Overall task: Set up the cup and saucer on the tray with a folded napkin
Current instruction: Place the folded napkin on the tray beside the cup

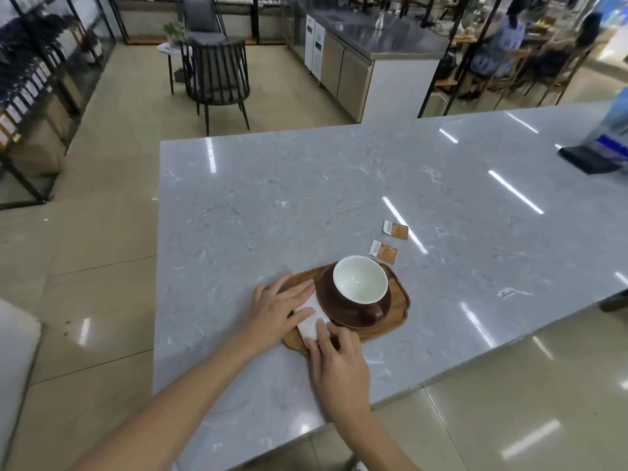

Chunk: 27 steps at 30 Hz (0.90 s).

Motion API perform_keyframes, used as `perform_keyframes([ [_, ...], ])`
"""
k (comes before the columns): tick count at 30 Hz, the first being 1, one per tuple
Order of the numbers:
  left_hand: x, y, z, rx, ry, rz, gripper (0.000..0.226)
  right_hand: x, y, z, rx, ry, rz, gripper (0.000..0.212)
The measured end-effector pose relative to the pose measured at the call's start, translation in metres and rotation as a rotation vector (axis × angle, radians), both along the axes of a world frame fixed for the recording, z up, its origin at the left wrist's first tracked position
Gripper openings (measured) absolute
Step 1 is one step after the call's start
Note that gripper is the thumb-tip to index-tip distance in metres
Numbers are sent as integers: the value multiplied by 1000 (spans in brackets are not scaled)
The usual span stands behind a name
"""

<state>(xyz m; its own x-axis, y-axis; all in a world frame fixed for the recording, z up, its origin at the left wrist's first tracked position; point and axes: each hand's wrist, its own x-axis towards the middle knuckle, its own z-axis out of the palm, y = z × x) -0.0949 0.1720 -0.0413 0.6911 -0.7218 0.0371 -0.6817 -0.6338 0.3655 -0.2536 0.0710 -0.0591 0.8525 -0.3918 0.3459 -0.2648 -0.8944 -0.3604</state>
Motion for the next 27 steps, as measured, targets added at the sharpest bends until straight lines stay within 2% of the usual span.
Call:
perform_keyframes([
  [9, 1, 1, -2, -28, 42, -26, 50, 0, 4, 4, 60, 23, -17, 38],
  [14, 0, 2, 11, -123, 80, -50, 51, -8, -13, 23, 133, -29, 52, 39],
  [22, 25, -22, 41, -371, 89, 53, 43, 14, -86, 78, 180, -195, 131, 28],
  [27, 44, -46, 62, -403, 269, 158, 40, 48, -152, 98, 274, -218, 64, 17],
])
